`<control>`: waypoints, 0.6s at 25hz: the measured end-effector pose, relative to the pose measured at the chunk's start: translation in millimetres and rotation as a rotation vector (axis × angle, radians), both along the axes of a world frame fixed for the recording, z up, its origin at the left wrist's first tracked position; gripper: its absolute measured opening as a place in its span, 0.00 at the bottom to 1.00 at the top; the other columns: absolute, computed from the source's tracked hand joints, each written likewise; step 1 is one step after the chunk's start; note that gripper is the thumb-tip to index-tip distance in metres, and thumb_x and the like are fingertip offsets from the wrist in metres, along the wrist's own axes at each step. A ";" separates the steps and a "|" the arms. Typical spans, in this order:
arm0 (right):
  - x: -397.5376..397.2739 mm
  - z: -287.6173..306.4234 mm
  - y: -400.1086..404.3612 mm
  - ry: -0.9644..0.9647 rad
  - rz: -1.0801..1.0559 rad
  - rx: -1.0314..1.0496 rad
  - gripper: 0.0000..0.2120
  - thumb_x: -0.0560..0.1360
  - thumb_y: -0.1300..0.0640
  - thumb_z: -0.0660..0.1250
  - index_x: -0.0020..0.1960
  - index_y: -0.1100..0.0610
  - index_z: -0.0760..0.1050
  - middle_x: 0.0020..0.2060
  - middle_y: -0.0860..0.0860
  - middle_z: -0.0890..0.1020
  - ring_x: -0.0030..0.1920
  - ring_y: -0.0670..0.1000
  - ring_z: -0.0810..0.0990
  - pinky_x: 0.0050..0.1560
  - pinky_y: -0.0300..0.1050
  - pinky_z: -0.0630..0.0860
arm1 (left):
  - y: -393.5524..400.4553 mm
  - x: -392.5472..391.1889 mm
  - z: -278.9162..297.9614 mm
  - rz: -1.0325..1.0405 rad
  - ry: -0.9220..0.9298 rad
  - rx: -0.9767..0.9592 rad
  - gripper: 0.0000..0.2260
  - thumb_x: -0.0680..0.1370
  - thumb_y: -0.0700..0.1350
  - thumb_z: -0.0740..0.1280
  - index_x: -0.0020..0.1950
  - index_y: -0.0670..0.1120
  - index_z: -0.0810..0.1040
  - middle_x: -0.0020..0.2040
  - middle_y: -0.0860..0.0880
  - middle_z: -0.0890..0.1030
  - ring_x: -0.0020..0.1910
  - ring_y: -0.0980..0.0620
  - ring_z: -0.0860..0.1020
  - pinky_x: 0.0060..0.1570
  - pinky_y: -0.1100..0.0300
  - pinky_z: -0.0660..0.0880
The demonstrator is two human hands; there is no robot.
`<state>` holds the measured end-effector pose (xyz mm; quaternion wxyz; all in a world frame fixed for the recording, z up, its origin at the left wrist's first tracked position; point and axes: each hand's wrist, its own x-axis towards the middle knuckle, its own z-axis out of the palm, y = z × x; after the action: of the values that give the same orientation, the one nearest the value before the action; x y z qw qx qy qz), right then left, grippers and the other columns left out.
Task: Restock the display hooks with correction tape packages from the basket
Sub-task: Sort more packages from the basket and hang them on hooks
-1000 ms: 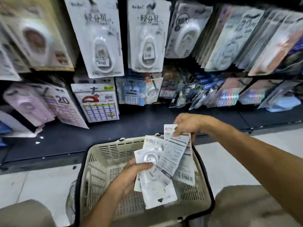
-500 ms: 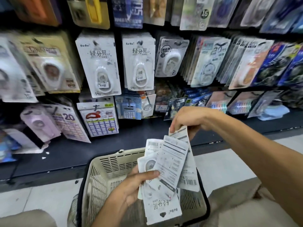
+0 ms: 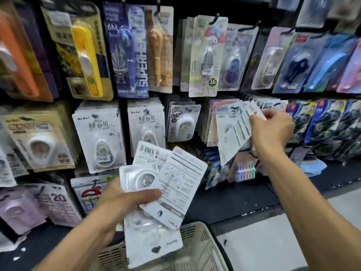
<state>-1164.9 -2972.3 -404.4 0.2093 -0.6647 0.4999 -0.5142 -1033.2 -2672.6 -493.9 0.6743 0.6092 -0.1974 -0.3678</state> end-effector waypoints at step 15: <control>51.8 -14.5 -15.6 0.582 0.072 -0.300 0.17 0.79 0.50 0.63 0.59 0.62 0.77 0.55 0.58 0.76 0.52 0.59 0.76 0.49 0.52 0.74 | -32.2 8.4 39.9 0.029 -0.115 -0.083 0.29 0.57 0.40 0.81 0.57 0.42 0.81 0.47 0.39 0.88 0.42 0.36 0.87 0.34 0.48 0.84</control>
<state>-1113.1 -2987.9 -418.9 -0.0247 -0.8245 0.4335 -0.3628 -1024.8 -2704.9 -453.9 0.6918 0.6036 -0.2418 -0.3140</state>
